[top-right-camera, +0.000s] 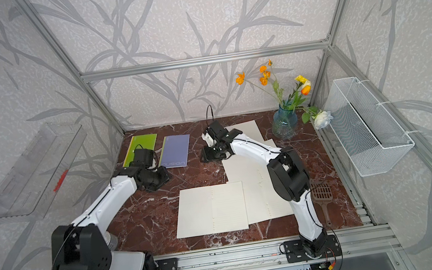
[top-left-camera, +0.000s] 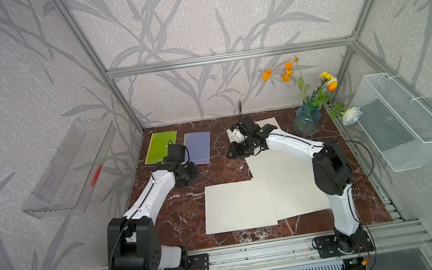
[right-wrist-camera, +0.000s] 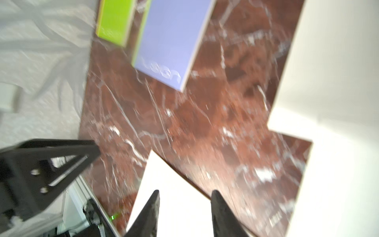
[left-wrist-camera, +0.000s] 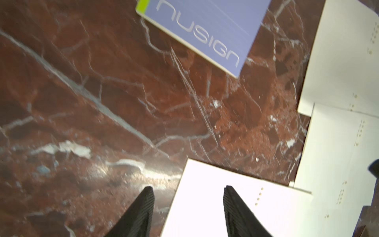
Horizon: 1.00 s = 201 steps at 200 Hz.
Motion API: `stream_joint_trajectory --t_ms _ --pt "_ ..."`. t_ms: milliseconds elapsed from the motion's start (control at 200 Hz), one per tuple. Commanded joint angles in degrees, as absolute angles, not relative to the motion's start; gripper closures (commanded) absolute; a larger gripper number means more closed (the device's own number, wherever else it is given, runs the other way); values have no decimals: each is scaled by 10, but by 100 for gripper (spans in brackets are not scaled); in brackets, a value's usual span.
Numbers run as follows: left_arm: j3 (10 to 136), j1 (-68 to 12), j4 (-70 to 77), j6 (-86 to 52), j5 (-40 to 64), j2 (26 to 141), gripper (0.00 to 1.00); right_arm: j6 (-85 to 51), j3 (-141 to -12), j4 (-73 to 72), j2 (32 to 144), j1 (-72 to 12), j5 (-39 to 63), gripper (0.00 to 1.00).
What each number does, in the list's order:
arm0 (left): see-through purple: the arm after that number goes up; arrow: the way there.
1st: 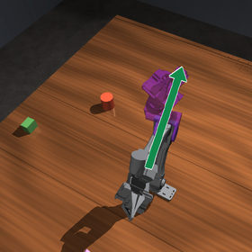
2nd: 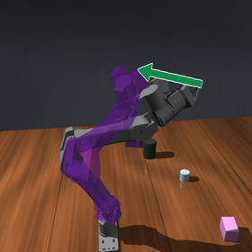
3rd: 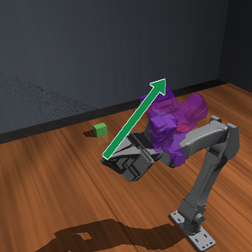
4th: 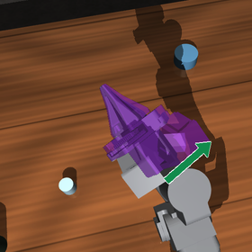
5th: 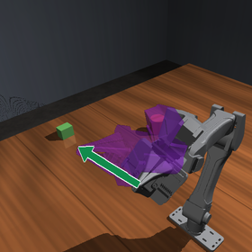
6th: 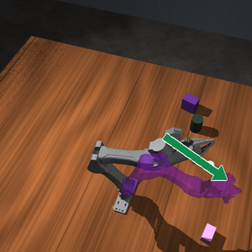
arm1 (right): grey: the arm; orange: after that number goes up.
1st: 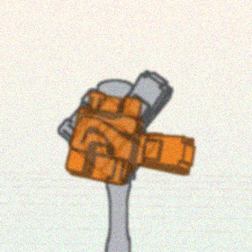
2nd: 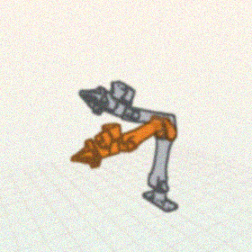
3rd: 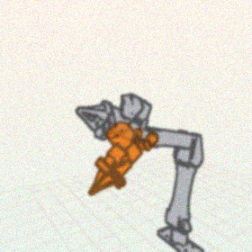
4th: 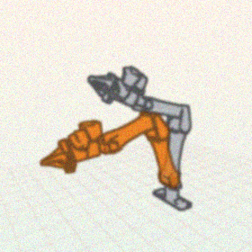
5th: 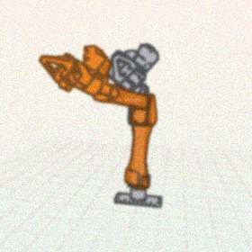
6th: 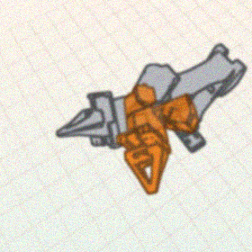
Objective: Close the notebook
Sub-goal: Move the notebook to the center of the board, then close the notebook.
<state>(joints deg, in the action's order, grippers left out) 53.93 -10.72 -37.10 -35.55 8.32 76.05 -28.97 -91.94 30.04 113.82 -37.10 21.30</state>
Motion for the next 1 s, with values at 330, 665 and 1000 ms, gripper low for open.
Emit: stream_joint_trajectory --t_ms 330,665,1000 --pt "338 -222 -360 -486 -18 556 41 -301 -567 231 926 -468 62 59" --pt "312 -262 -311 -495 -25 621 40 -297 -522 209 893 -532 65 65" --pt "289 -266 -308 -503 -22 615 40 -277 -575 184 966 -579 114 82"
